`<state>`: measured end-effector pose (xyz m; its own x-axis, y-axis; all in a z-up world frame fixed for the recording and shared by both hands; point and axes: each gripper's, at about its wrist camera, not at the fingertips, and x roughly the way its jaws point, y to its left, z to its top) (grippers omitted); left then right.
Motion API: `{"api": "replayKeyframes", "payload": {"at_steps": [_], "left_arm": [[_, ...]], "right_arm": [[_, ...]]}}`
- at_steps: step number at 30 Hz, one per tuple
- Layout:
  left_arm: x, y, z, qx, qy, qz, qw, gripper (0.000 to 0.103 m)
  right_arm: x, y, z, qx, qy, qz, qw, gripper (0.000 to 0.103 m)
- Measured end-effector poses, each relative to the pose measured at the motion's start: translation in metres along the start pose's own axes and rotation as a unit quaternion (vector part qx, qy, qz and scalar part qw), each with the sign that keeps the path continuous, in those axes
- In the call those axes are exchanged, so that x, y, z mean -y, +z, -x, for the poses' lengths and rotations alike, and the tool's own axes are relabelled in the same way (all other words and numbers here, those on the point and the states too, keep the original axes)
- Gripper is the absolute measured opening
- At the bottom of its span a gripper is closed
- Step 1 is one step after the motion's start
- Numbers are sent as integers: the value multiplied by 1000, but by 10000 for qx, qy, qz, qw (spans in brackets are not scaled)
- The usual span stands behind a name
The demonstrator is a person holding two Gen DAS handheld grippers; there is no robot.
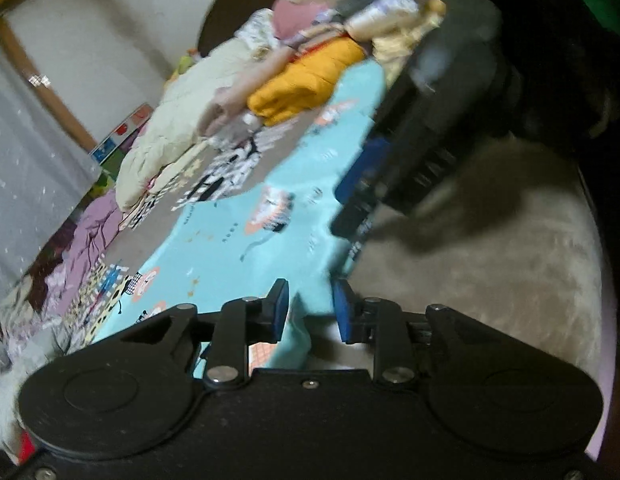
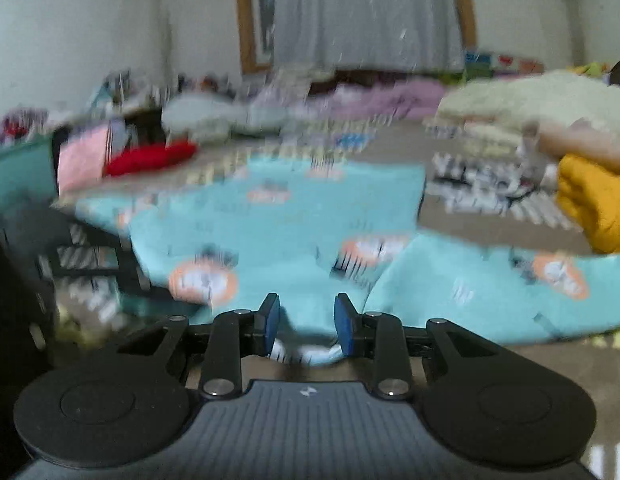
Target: Fold clothes
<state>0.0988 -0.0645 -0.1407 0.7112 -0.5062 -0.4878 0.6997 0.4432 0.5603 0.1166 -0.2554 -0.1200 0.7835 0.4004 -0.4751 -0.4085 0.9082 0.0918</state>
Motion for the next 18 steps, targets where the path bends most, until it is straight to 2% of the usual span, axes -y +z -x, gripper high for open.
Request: {"api": "replayKeyframes", "payload": {"at_steps": [2, 5, 7, 10, 12, 15, 17, 18], "left_arm": [[5, 1, -7, -75, 54, -84, 9999, 22], [18, 2, -16, -185, 149, -483, 9986, 7], [27, 4, -15, -83, 648, -982, 9930, 5], [37, 7, -13, 27, 1089, -1749, 9786, 5], [46, 0, -17, -86, 927, -1996, 9755, 5], [59, -11, -23, -254, 682, -2313, 9701, 2], [50, -6, -21, -293, 523, -1971, 9786, 3], [46, -5, -20, -297, 444, -1800, 9822, 3]], "right_arm": [[-3, -3, -4, -177, -22, 121, 9998, 32], [-1, -3, -2, -219, 18, 96, 9997, 32], [-1, -2, 1, -166, 32, 63, 9998, 31], [2, 4, 11, 318, 55, -146, 9994, 31], [3, 7, 13, 544, 75, -265, 9981, 31], [2, 7, 3, 373, 146, -244, 9989, 31], [-3, 2, -13, -246, 120, -16, 9996, 31], [-7, -1, -14, -357, 69, 182, 9992, 31]]}}
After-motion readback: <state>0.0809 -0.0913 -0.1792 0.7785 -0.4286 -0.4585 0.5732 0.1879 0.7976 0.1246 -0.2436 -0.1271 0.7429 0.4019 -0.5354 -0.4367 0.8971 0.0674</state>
